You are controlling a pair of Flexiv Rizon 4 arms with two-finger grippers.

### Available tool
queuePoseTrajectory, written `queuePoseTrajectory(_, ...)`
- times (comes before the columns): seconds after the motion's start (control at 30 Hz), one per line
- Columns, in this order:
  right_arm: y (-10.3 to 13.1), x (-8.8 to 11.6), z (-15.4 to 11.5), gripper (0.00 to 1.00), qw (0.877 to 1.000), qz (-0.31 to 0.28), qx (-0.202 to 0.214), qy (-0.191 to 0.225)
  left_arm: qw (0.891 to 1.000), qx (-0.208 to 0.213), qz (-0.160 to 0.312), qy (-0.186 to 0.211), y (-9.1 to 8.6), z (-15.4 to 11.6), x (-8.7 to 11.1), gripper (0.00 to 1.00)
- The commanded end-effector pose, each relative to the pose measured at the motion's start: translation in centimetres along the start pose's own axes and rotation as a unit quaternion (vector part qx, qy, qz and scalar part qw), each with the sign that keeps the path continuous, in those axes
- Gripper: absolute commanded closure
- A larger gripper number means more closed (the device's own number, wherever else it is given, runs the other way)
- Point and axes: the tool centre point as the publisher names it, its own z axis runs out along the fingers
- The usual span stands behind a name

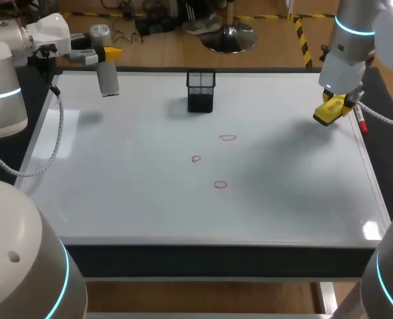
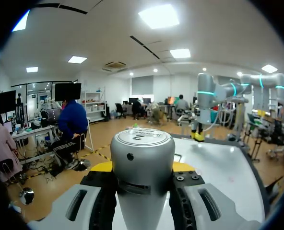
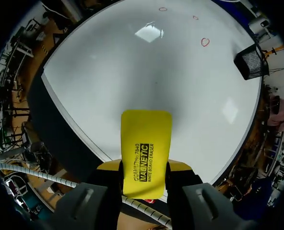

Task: Pick up the inspection probe, press it on each red-marked spot on the whiteboard one by one, put down the probe, pick up the eraser, and wipe off all the red marks.

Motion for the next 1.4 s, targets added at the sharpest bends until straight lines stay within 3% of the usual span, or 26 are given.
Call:
queuePoseTrajectory(0.03,0.0,0.3,-0.1,1.00,1.000,-0.001,0.002,-0.001,1.000,0.001,0.000,-0.001,0.0,0.0,0.0,1.00)
queuePoseTrajectory(1.2,0.0,0.3,-0.1,1.00,1.000,-0.001,0.002,-0.001,1.000,0.001,0.000,-0.001,0.0,0.0,0.0,1.00)
queuePoseTrajectory(1.4,0.0,0.3,-0.1,1.00,1.000,-0.001,0.002,-0.001,1.000,0.000,0.017,0.013,-0.5,0.4,3.7,1.00)
